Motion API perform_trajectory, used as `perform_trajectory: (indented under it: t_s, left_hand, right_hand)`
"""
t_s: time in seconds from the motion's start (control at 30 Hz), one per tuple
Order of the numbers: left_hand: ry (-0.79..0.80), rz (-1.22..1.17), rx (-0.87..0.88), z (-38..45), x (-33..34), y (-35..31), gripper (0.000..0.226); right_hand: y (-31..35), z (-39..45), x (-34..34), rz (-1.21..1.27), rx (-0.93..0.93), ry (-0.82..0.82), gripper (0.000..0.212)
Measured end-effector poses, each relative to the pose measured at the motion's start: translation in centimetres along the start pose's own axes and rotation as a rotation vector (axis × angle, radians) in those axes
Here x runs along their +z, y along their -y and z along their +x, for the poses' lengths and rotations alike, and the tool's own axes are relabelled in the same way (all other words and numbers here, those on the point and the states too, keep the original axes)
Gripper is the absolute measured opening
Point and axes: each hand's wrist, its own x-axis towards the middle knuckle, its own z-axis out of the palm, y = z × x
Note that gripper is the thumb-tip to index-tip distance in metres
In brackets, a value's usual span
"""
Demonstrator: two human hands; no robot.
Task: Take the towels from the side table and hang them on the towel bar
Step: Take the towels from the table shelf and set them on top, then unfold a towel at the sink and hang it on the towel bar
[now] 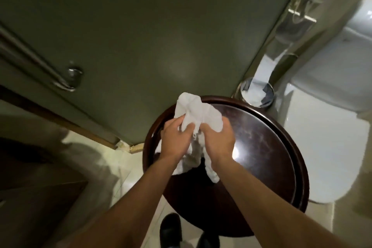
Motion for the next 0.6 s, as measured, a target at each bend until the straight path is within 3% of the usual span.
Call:
perform_trajectory:
  t_s: [0.1, 0.2, 0.47, 0.6]
  left_hand:
    - [-0.121, -0.008, 0.055, -1.7, -5.5, -1.6, 0.027]
    - [-0.276, -0.007, 0.081, -4.5, -11.9, -2.5, 0.035]
    - [-0.59, 0.028, 0.0, -12.9, -32.6, -0.6, 0.033]
    - [-0.752, 0.049, -0.032, -15.7, -42.0, 0.0, 0.047]
  right_hand:
    - [4.2, -3.7, 1.9, -0.047, -0.102, 0.08, 0.05]
    - [8.2, -8.6, 4.8, -0.081, -0.183, 0.178, 0.029]
    - [14.6, -24.8, 17.6, -0.084, -0.277, 0.487, 0.046]
    - [16.8, -31.8, 24.6, -0.087, -0.344, 0.58, 0.052]
